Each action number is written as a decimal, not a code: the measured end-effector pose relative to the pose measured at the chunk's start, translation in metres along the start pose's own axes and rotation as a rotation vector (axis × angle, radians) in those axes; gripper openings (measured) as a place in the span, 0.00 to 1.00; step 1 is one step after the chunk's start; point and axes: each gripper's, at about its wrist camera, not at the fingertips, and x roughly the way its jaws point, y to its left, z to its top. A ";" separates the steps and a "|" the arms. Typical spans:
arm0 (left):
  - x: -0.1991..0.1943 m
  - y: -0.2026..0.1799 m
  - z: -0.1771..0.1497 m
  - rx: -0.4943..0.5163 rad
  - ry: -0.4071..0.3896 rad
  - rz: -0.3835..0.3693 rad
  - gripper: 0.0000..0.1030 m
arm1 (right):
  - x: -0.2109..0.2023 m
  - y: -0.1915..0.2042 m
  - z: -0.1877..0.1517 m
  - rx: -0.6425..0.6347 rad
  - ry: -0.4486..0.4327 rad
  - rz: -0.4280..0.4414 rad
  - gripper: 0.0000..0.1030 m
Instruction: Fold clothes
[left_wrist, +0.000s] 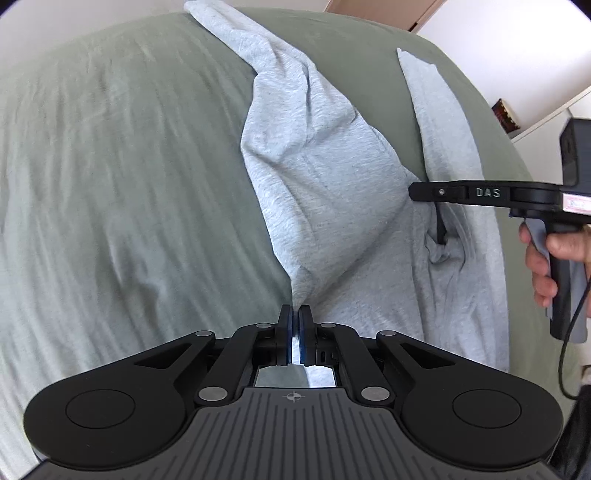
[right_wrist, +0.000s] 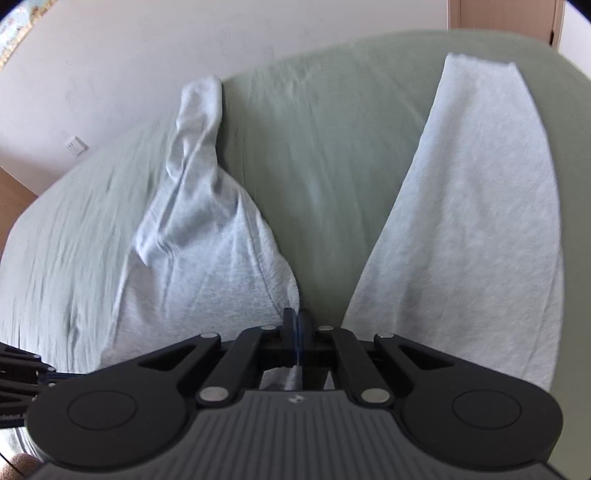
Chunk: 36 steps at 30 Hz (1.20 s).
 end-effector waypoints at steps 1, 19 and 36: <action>0.004 0.000 -0.002 0.009 0.020 0.025 0.06 | -0.001 0.000 0.000 0.008 -0.004 -0.003 0.01; 0.005 -0.008 -0.049 0.123 0.063 -0.122 0.30 | -0.021 0.044 -0.017 -0.036 0.058 -0.188 0.17; -0.023 -0.004 -0.056 0.150 0.102 -0.100 0.16 | -0.021 0.030 0.035 -0.137 0.258 -0.226 0.16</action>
